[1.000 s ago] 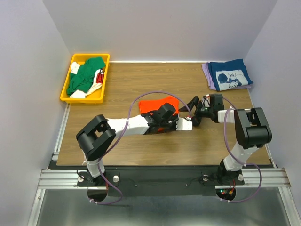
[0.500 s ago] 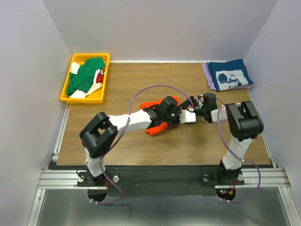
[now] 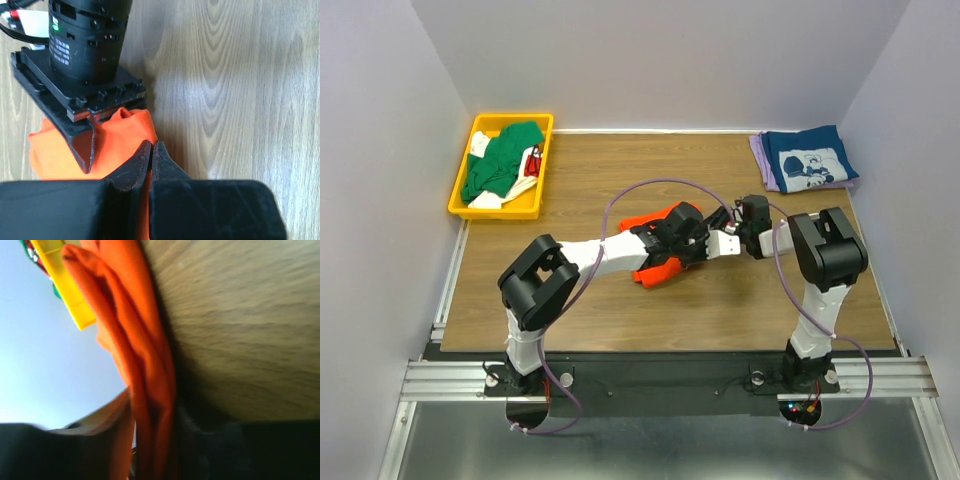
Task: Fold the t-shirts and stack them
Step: Neatly place the folded tshirt to the corner
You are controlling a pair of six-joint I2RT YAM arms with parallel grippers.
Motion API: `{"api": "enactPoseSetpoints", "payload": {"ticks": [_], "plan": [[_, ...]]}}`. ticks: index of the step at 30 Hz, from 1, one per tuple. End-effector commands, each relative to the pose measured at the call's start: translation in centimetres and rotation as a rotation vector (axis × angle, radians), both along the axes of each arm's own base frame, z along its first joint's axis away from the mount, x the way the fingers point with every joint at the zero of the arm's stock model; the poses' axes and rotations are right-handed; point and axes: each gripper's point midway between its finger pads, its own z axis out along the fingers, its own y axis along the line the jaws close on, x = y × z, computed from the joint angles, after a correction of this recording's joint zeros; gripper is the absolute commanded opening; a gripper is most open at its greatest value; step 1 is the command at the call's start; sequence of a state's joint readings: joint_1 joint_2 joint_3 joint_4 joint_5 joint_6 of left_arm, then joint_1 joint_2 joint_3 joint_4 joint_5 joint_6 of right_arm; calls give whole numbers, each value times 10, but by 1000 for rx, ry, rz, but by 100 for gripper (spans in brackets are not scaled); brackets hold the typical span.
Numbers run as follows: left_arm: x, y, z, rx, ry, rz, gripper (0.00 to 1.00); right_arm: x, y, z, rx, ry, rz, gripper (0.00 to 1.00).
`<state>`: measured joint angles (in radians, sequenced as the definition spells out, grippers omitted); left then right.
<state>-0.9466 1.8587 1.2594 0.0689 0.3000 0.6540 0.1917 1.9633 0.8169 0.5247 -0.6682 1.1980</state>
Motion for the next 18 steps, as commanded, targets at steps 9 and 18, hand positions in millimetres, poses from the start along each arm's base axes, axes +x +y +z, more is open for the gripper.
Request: {"api": "enactPoseSetpoints", "payload": {"ticks": [9, 18], "plan": [[18, 20, 67, -143, 113, 114, 34, 42, -18, 14, -349, -260, 89, 1], [61, 116, 100, -163, 196, 347, 98, 101, -79, 62, -815, -572, 228, 1]]}}
